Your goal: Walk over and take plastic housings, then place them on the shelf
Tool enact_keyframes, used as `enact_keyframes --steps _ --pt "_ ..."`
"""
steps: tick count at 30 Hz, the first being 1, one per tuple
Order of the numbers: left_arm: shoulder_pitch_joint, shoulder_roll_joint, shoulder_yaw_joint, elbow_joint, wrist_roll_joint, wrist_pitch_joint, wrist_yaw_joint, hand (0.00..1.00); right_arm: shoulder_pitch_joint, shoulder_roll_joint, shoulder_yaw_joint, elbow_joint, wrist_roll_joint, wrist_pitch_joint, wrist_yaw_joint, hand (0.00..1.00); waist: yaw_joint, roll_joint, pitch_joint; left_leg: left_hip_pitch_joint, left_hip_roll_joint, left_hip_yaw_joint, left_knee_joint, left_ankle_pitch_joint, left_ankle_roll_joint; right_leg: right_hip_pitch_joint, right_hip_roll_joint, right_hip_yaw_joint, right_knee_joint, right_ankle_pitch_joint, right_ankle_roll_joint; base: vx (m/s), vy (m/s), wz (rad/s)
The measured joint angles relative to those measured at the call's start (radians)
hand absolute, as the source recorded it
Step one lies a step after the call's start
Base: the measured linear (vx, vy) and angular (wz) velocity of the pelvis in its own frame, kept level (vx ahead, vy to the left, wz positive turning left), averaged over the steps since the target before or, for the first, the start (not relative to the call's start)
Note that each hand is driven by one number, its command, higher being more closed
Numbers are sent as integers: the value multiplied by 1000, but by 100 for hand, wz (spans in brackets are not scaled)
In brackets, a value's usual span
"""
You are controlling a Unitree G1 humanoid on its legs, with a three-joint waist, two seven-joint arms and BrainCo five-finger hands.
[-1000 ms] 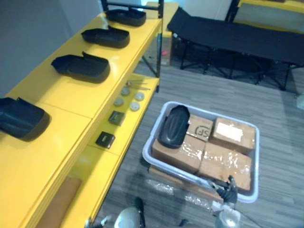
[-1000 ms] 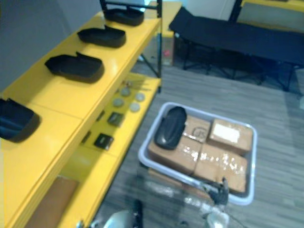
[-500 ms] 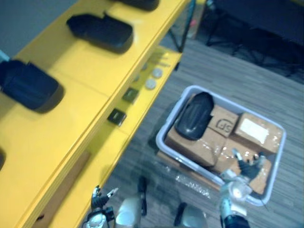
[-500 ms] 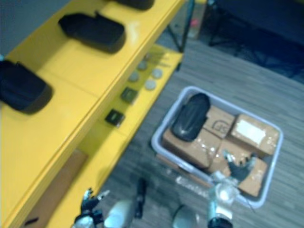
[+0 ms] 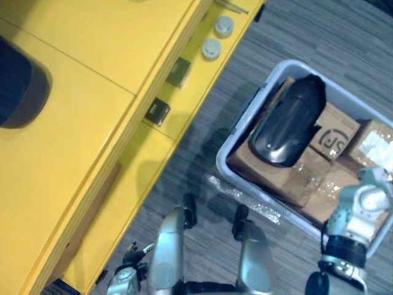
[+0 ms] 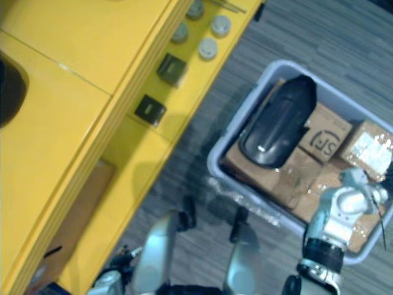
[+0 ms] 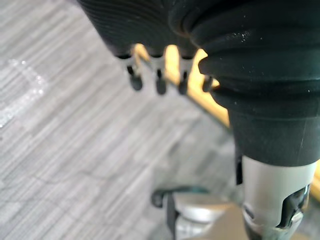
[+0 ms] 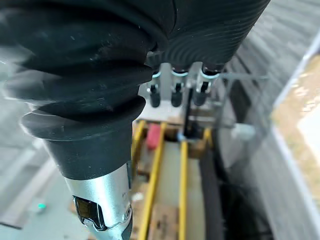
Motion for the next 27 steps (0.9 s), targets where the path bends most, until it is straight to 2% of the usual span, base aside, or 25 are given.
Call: enact_keyframes --steps 5,8,10,14,16,20,22,27 --pt "-4 -2 -13 1 1 -9 12 0 2 -1 6 -67 -54 1 -25 0 -4 17 -10 -2 0 0 -26 -12 -17 -17 1 -5 12 -25 7 -37 -17 0" --pt "-14 -3 -21 11 0 -14 33 0 12 -1 20 -112 -86 20 -35 0 -3 27 -22 -12 2 -3 -21 -16 -18 -35 0 -5 42 -37 6 -99 -44 4" --pt "-13 -4 -40 31 1 -31 54 0 32 -1 50 -143 -126 40 -66 0 -6 46 -48 -13 2 -3 -27 -14 -24 -41 -1 -5 49 -38 5 -67 -41 2" --pt "-9 -12 -41 42 10 -74 97 0 79 4 93 -137 -110 42 -82 0 -9 52 -74 40 -14 4 -88 19 -23 -7 -16 -5 21 -35 8 7 -15 1" --pt "-2 -13 -48 44 8 -120 123 0 116 30 133 -120 -106 41 -61 0 -13 47 -83 103 -17 7 -140 39 -33 52 -11 -15 -25 -26 6 60 -51 -3" --pt "6 -6 -63 37 2 -172 150 0 139 74 207 -38 -92 40 10 0 -31 32 -121 160 -16 0 -204 64 -49 114 9 -30 -92 -3 1 98 -56 0" --pt "2 3 -91 26 2 -182 158 0 125 74 229 2 -83 43 33 0 -35 29 -124 170 -15 -1 -212 67 -52 128 13 -31 -105 1 1 60 -28 -2" --pt "-45 -5 -155 16 1 -182 191 0 -51 38 261 225 -35 81 84 0 -33 29 -124 144 -15 -10 -213 80 -47 114 18 -38 -123 20 -2 -19 16 4"
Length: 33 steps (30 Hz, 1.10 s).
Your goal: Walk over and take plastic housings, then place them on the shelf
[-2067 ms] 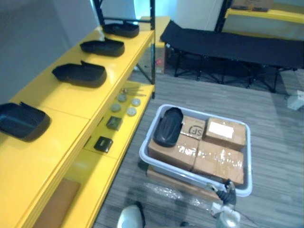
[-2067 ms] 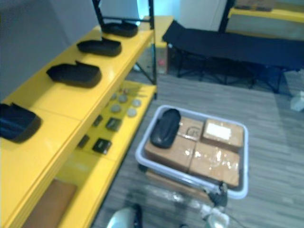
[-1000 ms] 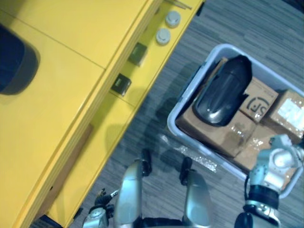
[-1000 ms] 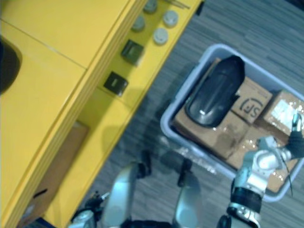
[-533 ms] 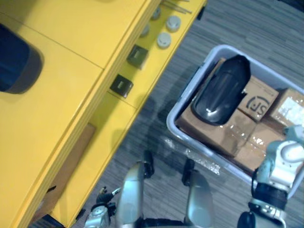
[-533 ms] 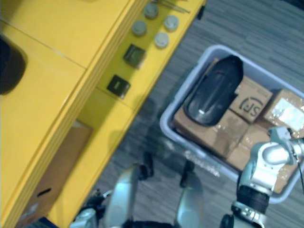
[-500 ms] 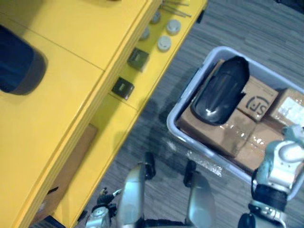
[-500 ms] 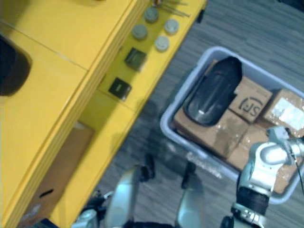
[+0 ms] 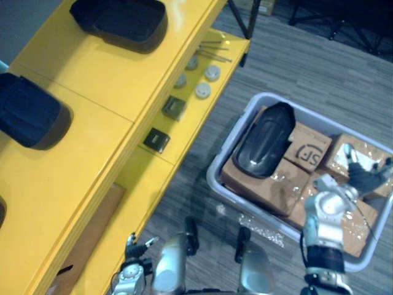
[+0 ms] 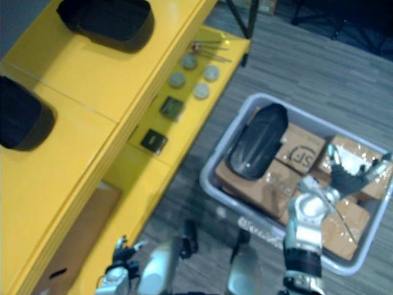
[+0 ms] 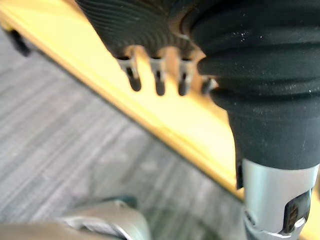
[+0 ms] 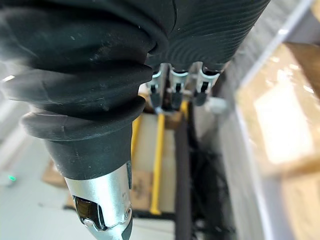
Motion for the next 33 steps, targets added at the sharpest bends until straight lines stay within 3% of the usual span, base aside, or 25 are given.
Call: enact_keyframes --steps 4,8,14,16,20,26,33 --pt "-32 -14 -12 -1 -24 24 23 0 -128 -62 15 97 33 19 29 0 15 1 0 -47 -19 -18 -33 40 7 -50 -14 -18 5 13 -3 -54 31 19" --pt "-32 -21 -10 -4 -51 38 33 0 -176 -67 18 96 37 41 43 0 28 5 2 -48 -30 -16 -53 54 10 -67 -19 -15 20 12 -4 -35 19 3" --pt "-37 -32 -10 -15 -77 66 18 0 -199 -82 43 94 37 142 96 0 29 33 14 -66 -36 6 -65 63 12 -122 -35 10 56 7 -6 1 15 -8" --pt "-43 -49 -10 -16 -77 64 7 0 -200 -98 47 88 36 182 99 0 25 54 22 -79 -36 6 -64 65 13 -139 -38 11 65 5 -8 0 0 0" --pt "-48 -64 -13 -23 -91 57 -4 0 -201 -100 50 89 36 250 88 0 26 59 24 -89 -38 5 -64 68 11 -160 -43 12 90 -10 -11 30 -11 3" --pt "-47 -62 -37 -23 -115 58 -10 0 -205 -107 50 106 28 301 97 0 26 71 28 -90 -45 5 -78 76 11 -170 -49 12 95 -13 -12 35 1 1" --pt "-47 -67 -46 -22 -118 57 -32 0 -253 -179 58 203 -6 306 168 0 31 103 39 -93 -63 -3 -106 97 17 -182 -62 8 97 -11 -9 26 20 6"
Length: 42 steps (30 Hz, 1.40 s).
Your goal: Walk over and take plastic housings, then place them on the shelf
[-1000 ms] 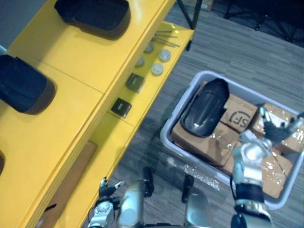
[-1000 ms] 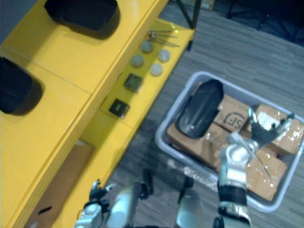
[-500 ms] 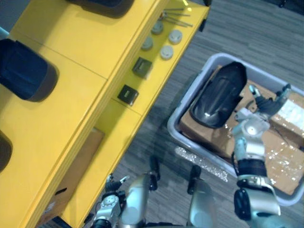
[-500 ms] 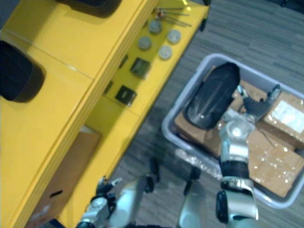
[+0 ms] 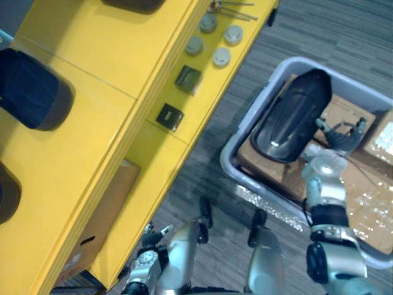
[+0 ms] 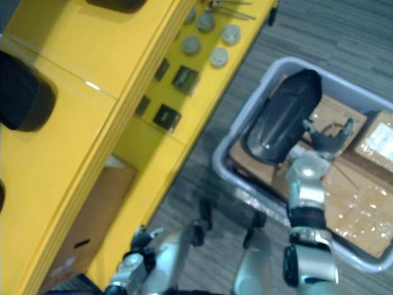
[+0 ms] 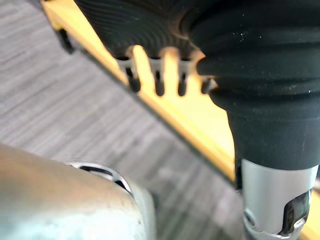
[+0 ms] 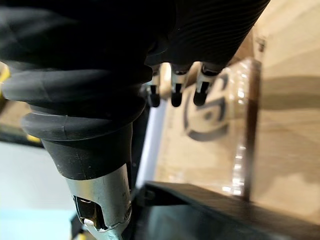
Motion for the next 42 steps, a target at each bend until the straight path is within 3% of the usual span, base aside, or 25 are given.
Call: enact_keyframes --steps 5,6,9,13,17,22,26,33,37,40,42 --pt "0 0 -6 0 -3 0 -24 0 -41 -41 4 64 0 12 61 0 1 6 -1 -6 -7 -12 -16 13 0 -8 -6 -10 6 0 0 36 11 8" --pt "0 1 -10 0 -12 0 -27 0 -50 -45 15 81 0 26 74 100 1 6 -1 -7 -7 -13 -16 14 -1 -8 -6 -12 6 0 0 37 10 3" --pt "0 2 -18 0 -23 1 -28 0 -68 -59 26 111 -9 42 85 100 2 7 -2 -9 -7 -16 -16 17 0 -8 -7 -17 7 -1 -1 20 9 4" --pt "0 5 -29 0 -29 1 -28 0 -94 -120 40 168 -57 120 116 100 4 9 -3 -13 -8 -23 -17 25 0 -9 -9 -24 10 -1 -1 -3 12 6" --pt "0 7 -37 7 -28 2 -48 0 -139 -169 70 257 -138 253 212 100 4 17 -8 -9 -12 -43 -36 44 -6 -7 -11 -42 11 -4 -6 -14 -1 10" --pt "3 8 -55 11 -26 -4 -58 0 -187 -189 87 346 -255 316 265 100 10 28 -16 5 -12 -64 -62 69 -11 9 -10 -64 13 -7 -11 -1 -18 12" --pt "10 9 -78 3 -25 -49 -57 0 -195 -204 90 398 -360 376 287 100 23 33 -21 24 -11 -72 -66 73 -14 34 -10 -78 13 -10 -15 1 1 7" --pt "31 48 -153 -105 -26 -78 -69 0 -174 -231 78 505 -470 363 295 100 20 33 -21 39 -13 -101 -88 91 -11 71 -4 -109 -14 -2 -9 21 15 10" --pt "41 68 -207 -198 -26 -91 -78 0 -146 -266 76 505 -532 275 294 100 21 32 -21 40 -1 -98 -88 91 -11 92 16 -112 -59 26 -7 50 28 -3" --pt "40 86 -240 -258 -9 -116 -64 0 -129 -278 84 507 -548 243 292 100 17 30 -19 39 6 -93 -89 91 -11 101 29 -110 -86 43 -10 40 27 -10" --pt "23 95 -249 -284 62 -119 -27 0 -109 -280 127 496 -551 212 290 100 1 22 -15 38 16 -85 -88 90 -11 103 44 -103 -108 60 -12 9 19 -16"
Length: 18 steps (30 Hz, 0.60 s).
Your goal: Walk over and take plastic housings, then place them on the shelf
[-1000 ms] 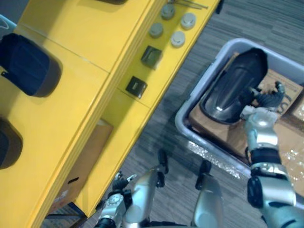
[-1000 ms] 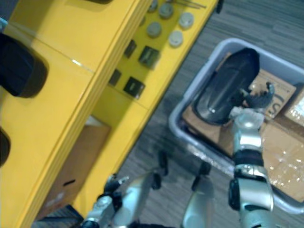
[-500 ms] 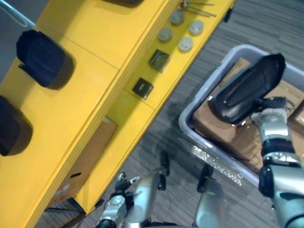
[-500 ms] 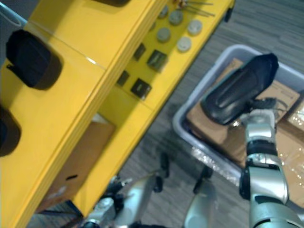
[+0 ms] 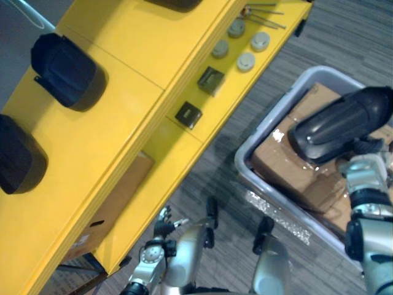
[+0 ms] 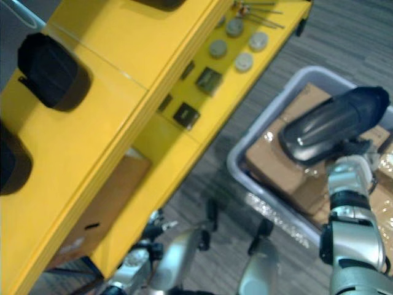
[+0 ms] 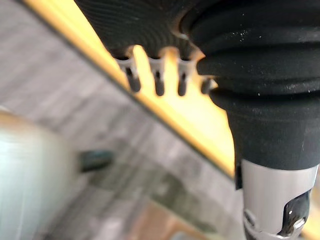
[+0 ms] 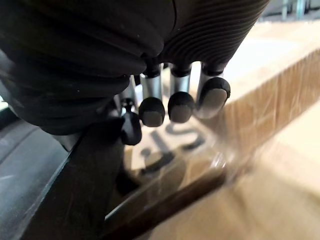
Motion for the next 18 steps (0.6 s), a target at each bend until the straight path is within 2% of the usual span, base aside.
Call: enact_keyframes --steps 1,2,4,7,10,15,18 --pt "-10 7 -12 0 35 0 17 0 6 0 18 -9 -2 -5 -4 100 -3 -3 2 0 5 5 1 0 0 0 4 4 -7 6 -2 -20 11 -30" --pt "-40 32 -36 -4 107 2 53 0 28 0 70 -60 -5 -5 -12 100 -7 -18 12 -2 17 19 5 -3 -1 -2 21 23 -26 20 -4 -30 8 -33" --pt "-87 51 -48 -12 169 7 107 0 65 0 105 -131 -5 -3 -15 100 -19 -39 25 -4 31 28 10 -4 -2 -2 38 31 -43 33 -9 -43 0 -28" --pt "-175 75 -62 -42 238 24 143 0 112 3 132 -211 -13 1 -18 100 -44 -75 43 -17 45 43 39 -18 -2 -8 49 52 -60 39 -8 -60 15 -20" --pt "-256 103 -72 -95 262 37 159 0 166 14 155 -284 -48 0 -29 100 -69 -102 44 -42 54 53 67 -29 2 -23 63 66 -65 54 -8 -16 14 -17" --pt "-331 132 -69 -192 272 41 168 0 218 37 155 -357 -86 -2 -81 100 -88 -111 45 -43 61 74 78 -42 4 -25 70 89 -79 73 -6 23 30 -15" --pt "-358 142 -69 -235 276 42 188 0 235 54 155 -378 -113 -5 -114 100 -89 -111 45 -40 66 79 78 -43 2 -27 75 95 -79 73 -7 16 0 -7"
